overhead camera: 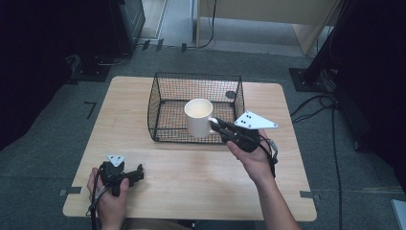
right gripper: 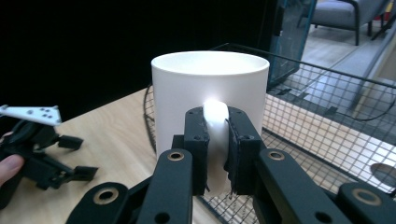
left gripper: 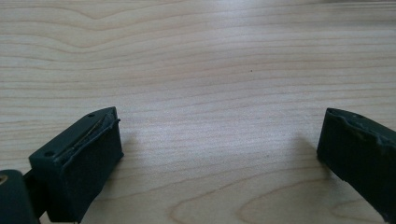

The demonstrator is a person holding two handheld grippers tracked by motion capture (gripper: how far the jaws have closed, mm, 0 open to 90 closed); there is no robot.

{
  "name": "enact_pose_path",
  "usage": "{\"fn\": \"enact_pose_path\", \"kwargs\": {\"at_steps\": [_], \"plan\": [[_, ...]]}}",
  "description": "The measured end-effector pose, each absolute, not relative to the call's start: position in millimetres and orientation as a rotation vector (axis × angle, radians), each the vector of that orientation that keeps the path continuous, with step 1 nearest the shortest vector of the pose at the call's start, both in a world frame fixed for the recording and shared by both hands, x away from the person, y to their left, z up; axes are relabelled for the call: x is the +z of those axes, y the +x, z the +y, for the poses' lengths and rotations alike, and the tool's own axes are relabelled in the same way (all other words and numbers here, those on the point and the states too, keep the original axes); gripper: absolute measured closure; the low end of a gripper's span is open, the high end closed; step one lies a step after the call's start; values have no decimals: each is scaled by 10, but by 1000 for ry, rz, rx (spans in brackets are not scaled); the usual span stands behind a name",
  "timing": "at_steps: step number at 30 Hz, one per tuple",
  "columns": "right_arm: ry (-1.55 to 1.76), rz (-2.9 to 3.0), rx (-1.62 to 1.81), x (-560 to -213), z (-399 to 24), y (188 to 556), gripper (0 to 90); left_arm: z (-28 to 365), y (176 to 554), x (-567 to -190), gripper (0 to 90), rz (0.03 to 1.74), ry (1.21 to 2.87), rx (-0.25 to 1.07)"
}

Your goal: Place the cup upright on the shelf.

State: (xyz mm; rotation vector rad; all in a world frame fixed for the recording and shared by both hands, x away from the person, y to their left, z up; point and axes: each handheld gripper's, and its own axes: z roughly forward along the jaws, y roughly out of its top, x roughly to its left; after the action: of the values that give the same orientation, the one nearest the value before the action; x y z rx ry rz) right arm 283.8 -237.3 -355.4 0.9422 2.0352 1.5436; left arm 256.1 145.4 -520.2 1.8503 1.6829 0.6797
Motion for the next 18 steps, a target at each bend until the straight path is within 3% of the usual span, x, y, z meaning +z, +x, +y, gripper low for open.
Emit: {"fn": "enact_pose_path", "kwargs": {"at_steps": [18], "plan": [[1092,1948,1479,-3671,-2407,3242,808,1453,2561,-5202,0,1681,1852,680]]}}
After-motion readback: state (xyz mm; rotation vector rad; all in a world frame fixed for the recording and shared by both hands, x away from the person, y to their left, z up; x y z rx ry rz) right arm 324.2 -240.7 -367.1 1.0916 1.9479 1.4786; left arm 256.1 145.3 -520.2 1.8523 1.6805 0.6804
